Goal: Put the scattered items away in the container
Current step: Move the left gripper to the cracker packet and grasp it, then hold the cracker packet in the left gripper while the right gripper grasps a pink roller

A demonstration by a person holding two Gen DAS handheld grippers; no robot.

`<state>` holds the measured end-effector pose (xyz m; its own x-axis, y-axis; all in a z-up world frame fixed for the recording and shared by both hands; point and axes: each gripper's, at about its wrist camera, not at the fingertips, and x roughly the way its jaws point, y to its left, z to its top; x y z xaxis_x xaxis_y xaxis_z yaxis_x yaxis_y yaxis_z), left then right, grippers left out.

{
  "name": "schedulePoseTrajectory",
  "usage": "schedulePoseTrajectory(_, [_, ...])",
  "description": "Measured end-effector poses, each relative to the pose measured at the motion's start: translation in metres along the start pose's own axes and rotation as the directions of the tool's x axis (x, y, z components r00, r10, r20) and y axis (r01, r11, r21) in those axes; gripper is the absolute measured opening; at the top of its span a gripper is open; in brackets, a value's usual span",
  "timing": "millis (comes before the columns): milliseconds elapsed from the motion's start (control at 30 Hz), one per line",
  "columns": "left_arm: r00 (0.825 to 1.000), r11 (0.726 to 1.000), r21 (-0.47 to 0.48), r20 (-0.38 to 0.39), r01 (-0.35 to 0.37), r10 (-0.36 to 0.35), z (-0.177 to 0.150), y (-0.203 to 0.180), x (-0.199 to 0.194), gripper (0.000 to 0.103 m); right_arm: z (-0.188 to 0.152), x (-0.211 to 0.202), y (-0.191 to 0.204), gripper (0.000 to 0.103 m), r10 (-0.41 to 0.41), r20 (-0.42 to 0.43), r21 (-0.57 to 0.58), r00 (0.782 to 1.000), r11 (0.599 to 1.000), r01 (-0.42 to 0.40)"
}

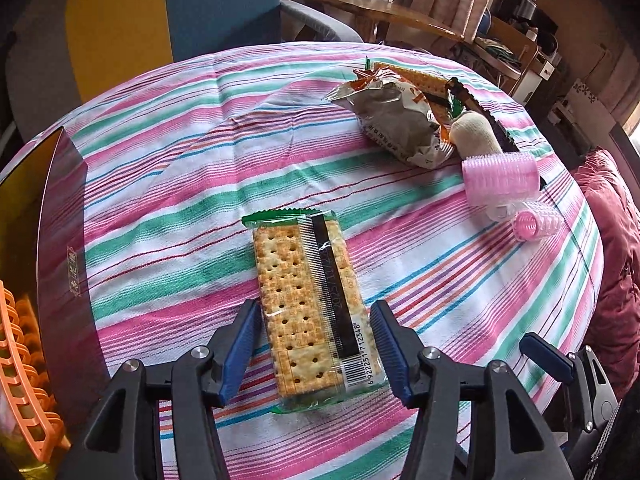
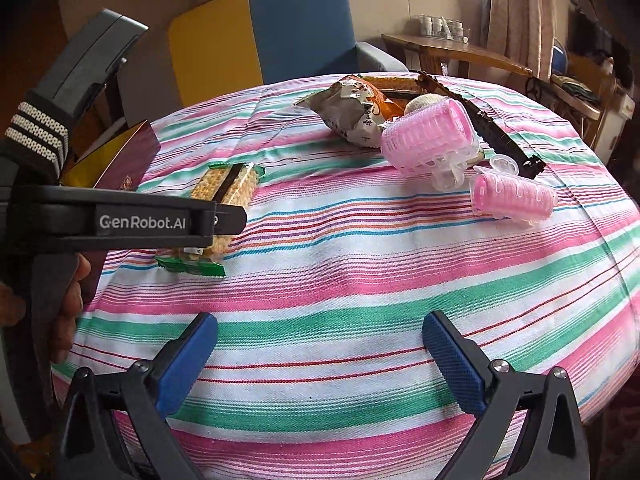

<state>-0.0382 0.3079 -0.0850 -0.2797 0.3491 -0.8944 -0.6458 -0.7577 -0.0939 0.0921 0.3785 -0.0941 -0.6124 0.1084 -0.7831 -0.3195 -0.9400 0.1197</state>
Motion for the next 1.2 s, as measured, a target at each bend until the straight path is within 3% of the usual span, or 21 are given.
schedulePoseTrajectory(267, [0.999, 0.999, 0.027, 0.039, 0.026, -0.027, -0.016, 0.0, -0.008, 0.052, -0.001, 0.003, 0.006, 0.103, -0.038, 0.002, -0.021, 0.999, 0.999, 0.039])
schedulePoseTrajectory(667, [0.994, 0.994, -0.028, 0.054, 0.101, -0.1, -0.047, 0.009, -0.027, 0.051, -0.002, 0.002, 0.009, 0.103, -0.042, -0.027, -0.055, 0.999, 0.998, 0.04])
schedulePoseTrajectory(867, [0.994, 0.996, -0.012, 0.066, 0.093, -0.092, -0.052, 0.008, -0.026, 0.052, 0.0, -0.003, -0.001, 0.103, 0.056, -0.055, -0.094, 0.997, 0.994, -0.061])
schedulePoseTrajectory(1000, [0.993, 0.996, -0.002, 0.067, 0.092, -0.092, -0.053, 0.007, -0.025, 0.053, 0.017, -0.012, -0.03, 0.103, 0.198, -0.056, 0.077, 0.979, 0.978, -0.193])
schedulePoseTrajectory(1067, [0.993, 0.995, -0.003, 0.068, 0.098, -0.097, -0.053, 0.007, -0.024, 0.056, 0.033, -0.017, -0.044, 0.103, 0.235, -0.009, 0.142, 0.972, 0.963, -0.231])
schedulePoseTrajectory(1200, [0.992, 0.994, -0.011, 0.067, 0.109, -0.108, -0.053, 0.008, -0.024, 0.056, 0.079, -0.022, -0.069, 0.103, 0.205, 0.079, 0.177, 0.976, 0.96, -0.216])
